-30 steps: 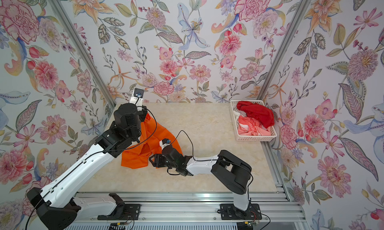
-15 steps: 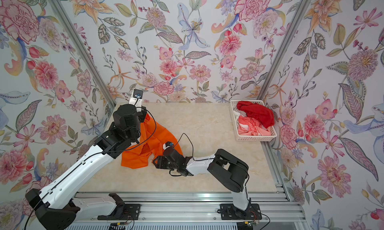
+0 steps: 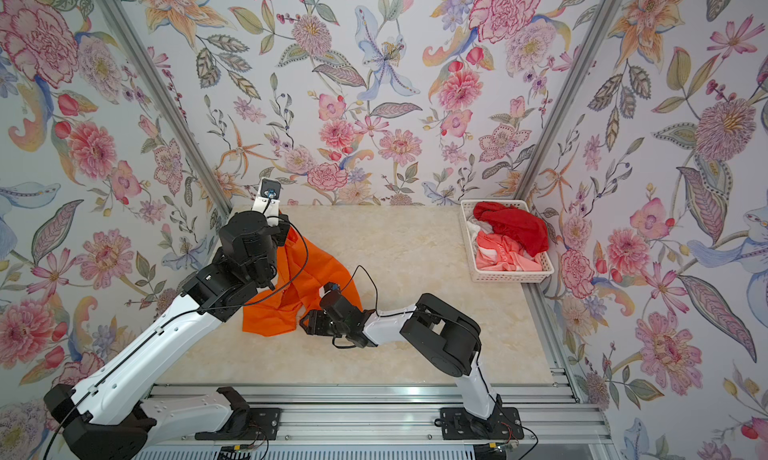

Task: Fold and stack t-shirts
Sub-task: Flatten out the T-shirt at the center of the board.

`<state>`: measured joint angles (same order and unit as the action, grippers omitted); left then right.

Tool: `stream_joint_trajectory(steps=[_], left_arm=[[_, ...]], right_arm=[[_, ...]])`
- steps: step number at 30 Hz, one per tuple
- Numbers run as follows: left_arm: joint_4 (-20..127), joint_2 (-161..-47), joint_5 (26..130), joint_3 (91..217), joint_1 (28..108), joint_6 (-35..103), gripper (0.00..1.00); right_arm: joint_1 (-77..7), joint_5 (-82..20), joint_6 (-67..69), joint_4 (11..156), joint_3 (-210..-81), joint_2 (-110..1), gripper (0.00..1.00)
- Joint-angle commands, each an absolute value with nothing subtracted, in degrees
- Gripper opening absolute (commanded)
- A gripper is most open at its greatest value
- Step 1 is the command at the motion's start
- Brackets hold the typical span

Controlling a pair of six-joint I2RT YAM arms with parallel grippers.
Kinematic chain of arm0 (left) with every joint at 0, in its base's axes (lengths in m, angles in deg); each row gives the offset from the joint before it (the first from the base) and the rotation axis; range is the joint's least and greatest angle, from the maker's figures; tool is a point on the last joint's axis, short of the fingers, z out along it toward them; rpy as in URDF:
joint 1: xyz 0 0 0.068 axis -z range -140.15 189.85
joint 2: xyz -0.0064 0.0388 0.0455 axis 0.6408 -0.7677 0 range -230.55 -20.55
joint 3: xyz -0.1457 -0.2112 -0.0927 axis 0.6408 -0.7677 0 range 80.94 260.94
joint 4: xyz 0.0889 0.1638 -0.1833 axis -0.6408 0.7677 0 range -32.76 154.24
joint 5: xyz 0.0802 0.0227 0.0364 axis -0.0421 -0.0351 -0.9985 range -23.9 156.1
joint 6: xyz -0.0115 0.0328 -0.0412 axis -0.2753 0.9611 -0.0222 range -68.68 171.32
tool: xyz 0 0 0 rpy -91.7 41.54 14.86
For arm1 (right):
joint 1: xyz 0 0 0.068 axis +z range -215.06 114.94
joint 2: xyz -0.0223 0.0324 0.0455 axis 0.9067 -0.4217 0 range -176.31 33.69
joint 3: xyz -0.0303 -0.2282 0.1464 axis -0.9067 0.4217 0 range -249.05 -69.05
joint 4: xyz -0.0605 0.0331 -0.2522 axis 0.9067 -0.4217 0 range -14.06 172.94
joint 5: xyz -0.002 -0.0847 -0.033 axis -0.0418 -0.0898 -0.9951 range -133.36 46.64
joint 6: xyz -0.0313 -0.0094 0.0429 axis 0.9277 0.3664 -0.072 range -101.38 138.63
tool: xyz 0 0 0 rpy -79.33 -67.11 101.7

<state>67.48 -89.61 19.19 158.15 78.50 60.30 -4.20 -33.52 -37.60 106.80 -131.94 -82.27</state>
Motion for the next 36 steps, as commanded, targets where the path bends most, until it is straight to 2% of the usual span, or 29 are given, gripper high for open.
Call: stream_joint_trajectory(steps=[1, 10, 15, 23, 30, 32, 35, 36], left_arm=[[66.73, -88.68, 18.35, 157.62, 79.06, 59.85, 0.0], [66.74, -87.94, 18.25, 156.97, 79.22, 59.76, 0.0], [66.71, -87.87, 18.51, 156.87, 79.16, 59.5, 0.0], [66.7, -88.09, 18.27, 156.87, 79.15, 59.76, 0.0], [66.74, -88.63, 18.35, 156.79, 79.15, 59.67, 0.0], [66.67, -88.68, 18.32, 156.79, 79.14, 59.6, 0.0], [66.74, -88.67, 18.22, 156.71, 79.2, 59.63, 0.0], [66.74, -88.66, 18.25, 156.68, 79.14, 59.65, 0.0]], right_arm=[[-4.62, -34.48, -36.1, 107.59, -132.54, -83.18, 0.58], [-7.39, -36.02, -36.43, 108.53, -130.46, -82.8, 0.58], [-8.23, -34.78, -35.37, 107.57, -133.52, -85.39, 0.57], [-6.95, -30.98, -34.98, 107.31, -138.32, -88.77, 0.56], [-6.02, -33.74, -31.82, 105.09, -139.17, -87.16, 0.55], [-5.96, -34.13, -31.39, 104.88, -139.23, -87.0, 0.49], [-5.9, -34.48, -30.26, 103.17, -140.65, -87.42, 0.25], [-5.77, -34.86, -29.96, 102.71, -141.03, -87.55, 0.22]])
